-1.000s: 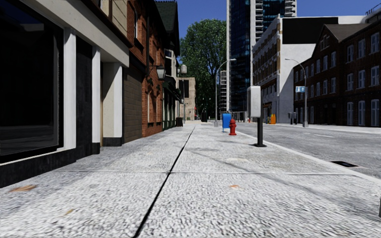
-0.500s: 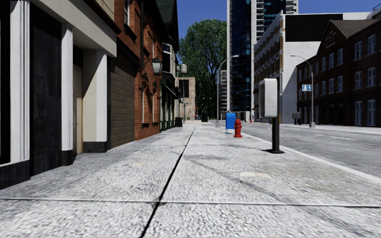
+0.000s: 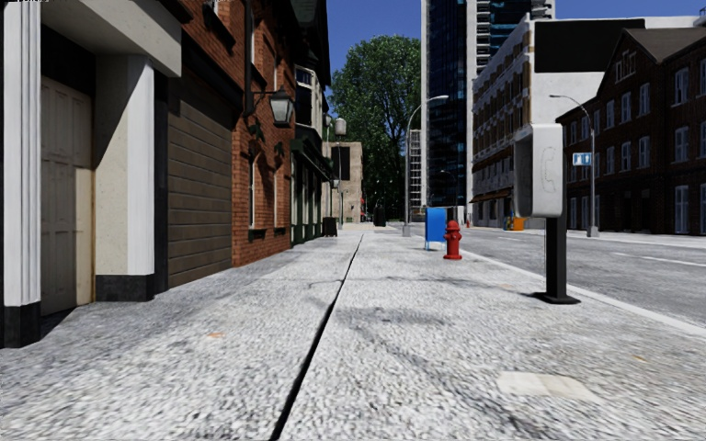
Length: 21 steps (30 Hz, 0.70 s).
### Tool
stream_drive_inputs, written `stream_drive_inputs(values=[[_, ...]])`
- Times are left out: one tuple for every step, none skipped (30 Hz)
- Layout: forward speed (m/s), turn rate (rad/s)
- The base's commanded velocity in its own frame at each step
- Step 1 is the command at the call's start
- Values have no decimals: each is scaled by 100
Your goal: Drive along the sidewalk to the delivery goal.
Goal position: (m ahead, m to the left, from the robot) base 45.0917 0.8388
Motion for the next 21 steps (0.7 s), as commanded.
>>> stream_drive_inputs(values=[[200,0],[200,0],[200,-11],[200,-40],[200,-40],[200,-65],[200,-84],[200,-88],[200,-88],[200,-42],[200,-3],[200,0],[200,0],[200,0],[200,0],[200,0],[200,0],[200,0],[200,0],[200,0],[200,0]])
